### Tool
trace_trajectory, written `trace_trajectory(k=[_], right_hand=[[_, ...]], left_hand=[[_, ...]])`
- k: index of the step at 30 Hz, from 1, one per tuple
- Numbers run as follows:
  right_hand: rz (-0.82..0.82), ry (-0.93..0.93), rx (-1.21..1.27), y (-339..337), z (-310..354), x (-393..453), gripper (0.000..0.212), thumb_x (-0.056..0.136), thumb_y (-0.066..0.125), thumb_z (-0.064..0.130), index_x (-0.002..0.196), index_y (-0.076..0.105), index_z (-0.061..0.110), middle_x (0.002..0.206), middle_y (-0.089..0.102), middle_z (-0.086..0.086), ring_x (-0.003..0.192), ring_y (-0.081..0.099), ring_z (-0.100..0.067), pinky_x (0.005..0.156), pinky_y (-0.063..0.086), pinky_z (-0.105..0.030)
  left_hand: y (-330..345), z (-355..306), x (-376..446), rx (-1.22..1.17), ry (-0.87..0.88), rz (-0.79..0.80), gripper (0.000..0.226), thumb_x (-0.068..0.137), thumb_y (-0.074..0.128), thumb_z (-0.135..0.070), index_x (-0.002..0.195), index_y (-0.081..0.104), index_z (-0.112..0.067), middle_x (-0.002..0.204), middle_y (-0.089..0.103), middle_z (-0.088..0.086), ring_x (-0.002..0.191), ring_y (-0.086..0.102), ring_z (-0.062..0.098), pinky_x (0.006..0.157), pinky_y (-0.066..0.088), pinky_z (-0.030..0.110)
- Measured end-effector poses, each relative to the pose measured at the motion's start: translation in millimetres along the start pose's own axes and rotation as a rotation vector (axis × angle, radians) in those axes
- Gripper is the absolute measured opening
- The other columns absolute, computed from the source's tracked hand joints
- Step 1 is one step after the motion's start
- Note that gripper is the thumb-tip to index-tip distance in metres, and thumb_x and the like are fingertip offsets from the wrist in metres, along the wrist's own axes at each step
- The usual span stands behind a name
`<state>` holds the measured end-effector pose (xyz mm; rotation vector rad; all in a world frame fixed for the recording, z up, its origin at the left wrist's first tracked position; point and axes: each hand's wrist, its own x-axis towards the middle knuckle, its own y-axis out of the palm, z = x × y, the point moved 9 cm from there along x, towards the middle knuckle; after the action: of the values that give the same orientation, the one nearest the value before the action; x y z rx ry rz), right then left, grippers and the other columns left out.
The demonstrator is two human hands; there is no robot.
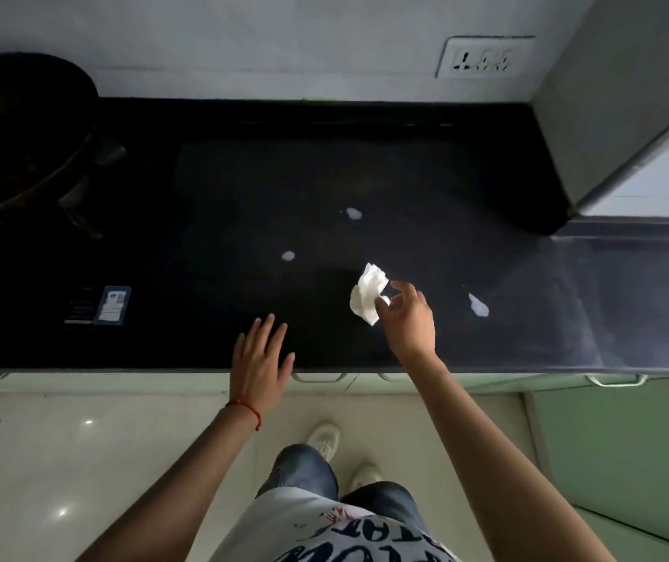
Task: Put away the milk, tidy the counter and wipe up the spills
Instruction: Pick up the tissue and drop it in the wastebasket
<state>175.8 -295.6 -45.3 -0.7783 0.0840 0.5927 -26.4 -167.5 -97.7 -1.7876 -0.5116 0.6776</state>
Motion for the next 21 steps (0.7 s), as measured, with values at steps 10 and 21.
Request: trace_trajectory(k=[10,21], right_hand=[[0.047,0.001,-0.331,36,-6,27,0.029,0.090,0.044,0.022,0.113,0.053,0.006,0.115,0.056,-0.012,0.097,0.057,-0.030,0.067,0.040,-0.031],[-0.290,0.002,0.071,-44,-47,-30,0.035,0.083,0.061,0.013,0.057,0.040,0.026,0.060,0.042,0.009,0.056,0.047,-0.004,0.052,0.035,-0.008]], left_hand=[[8,5,4,-0.006,0.012,0.035,0.055,0.094,0.018,-0.046,0.127,0.049,-0.015,0.137,0.051,0.012,0.128,0.046,0.032,0.101,0.039,0.052],[6,-18,20,-0.098,0.149,-0.011,0.050,0.080,0.038,-0.036,0.119,0.056,-0.010,0.134,0.051,0.020,0.125,0.047,0.039,0.101,0.034,0.059]])
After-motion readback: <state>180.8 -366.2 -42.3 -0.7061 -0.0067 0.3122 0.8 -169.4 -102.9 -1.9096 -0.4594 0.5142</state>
